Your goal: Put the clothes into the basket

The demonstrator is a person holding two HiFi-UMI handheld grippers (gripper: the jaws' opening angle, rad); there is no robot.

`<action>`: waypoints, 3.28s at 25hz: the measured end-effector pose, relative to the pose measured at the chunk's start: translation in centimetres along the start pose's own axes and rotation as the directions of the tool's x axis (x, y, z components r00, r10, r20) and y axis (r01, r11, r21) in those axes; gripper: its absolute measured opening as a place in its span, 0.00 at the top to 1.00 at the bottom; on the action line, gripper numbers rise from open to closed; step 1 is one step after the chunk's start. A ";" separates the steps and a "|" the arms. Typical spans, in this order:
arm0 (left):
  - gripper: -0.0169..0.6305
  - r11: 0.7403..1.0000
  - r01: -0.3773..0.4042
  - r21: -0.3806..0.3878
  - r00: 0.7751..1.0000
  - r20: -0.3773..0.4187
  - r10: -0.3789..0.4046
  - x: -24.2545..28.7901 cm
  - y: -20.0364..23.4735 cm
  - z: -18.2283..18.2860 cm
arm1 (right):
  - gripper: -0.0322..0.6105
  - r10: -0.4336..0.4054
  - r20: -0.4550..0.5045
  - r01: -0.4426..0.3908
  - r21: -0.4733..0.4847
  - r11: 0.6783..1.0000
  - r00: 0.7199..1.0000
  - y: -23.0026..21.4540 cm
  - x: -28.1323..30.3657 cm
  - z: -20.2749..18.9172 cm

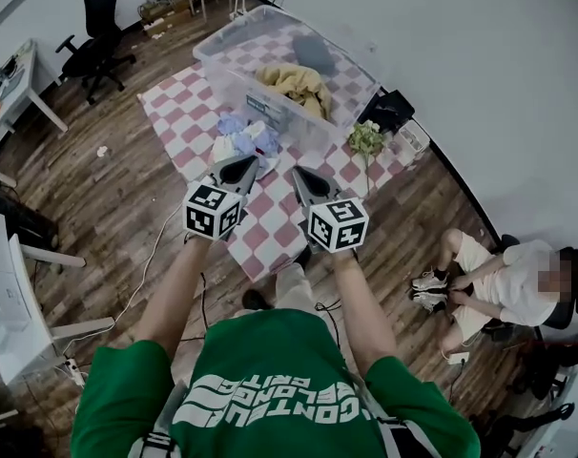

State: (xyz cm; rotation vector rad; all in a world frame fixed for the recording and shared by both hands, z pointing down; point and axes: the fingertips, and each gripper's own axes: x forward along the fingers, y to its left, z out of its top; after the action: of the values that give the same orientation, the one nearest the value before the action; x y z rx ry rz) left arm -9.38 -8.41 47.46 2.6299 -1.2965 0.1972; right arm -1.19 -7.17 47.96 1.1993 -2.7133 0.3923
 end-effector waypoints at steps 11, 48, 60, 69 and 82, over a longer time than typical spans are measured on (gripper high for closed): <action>0.97 1.000 0.004 -0.011 1.000 0.018 -0.004 -2.0 -1.3 -1.4 | 0.94 0.004 -0.008 -0.004 0.008 1.000 1.000 0.9 -1.5 -1.8; 0.53 0.897 -0.395 -0.198 0.877 -0.373 0.304 5.5 17.0 -22.2 | 0.54 0.168 -0.410 -0.203 -0.043 0.978 0.896 -8.7 21.9 -14.9; 0.51 0.832 -0.477 -0.284 0.822 -0.481 0.307 9.4 21.8 -29.7 | 0.48 0.095 -0.496 -0.128 -0.033 0.991 0.863 -13.1 30.7 -21.5; 0.51 0.809 -0.483 -0.336 0.817 -0.505 0.278 12.0 22.5 -32.4 | 0.48 0.059 -0.579 -0.096 -0.033 0.995 0.813 -14.5 34.1 -26.1; 0.51 0.776 -0.497 -0.389 0.824 -0.493 0.280 12.6 22.7 -33.0 | 0.71 0.091 -0.582 -0.108 0.005 0.994 0.808 -13.7 34.4 -27.2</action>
State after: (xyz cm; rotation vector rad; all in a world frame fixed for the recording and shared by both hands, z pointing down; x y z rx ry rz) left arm -20.78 -23.69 84.86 1.7318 -1.4851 0.3903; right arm -13.26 -32.17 84.63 0.7569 -2.2312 0.6164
